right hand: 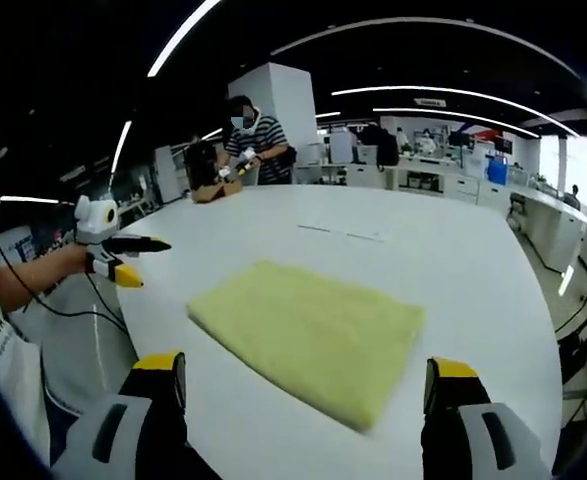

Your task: Fold the garment on the visible template until the final outline fits inside the template.

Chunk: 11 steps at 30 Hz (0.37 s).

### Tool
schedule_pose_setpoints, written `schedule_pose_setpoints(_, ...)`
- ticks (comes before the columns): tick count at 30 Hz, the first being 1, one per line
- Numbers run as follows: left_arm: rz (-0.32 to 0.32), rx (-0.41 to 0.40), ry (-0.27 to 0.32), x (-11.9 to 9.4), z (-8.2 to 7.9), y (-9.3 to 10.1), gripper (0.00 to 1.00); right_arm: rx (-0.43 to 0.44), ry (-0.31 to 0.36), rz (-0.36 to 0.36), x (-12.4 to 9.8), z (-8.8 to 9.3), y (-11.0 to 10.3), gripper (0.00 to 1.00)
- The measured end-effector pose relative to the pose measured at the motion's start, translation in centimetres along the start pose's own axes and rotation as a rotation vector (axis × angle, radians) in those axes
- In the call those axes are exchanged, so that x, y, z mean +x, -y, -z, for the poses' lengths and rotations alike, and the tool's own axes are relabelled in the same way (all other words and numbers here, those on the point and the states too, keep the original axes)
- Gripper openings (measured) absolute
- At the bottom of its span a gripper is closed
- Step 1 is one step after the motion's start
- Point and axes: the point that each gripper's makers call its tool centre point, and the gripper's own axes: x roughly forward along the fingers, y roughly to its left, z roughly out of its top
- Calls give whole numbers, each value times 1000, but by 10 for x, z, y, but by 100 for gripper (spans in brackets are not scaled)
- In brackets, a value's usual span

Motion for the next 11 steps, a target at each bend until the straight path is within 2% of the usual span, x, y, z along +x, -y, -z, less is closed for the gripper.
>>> schedule_pose_setpoints(4,-17,-12,-3,-4,5,-3,99,2,12,10,-1,2,2,99)
schedule_pose_setpoints(7,-30,-34,-6,-6,9,-6,99,-15,-13,13,-1,8,2,99)
schedule_pose_setpoints(11,-46,-22,-23,-10,11,-9,99,-25,-15,13,-1,10,2,98)
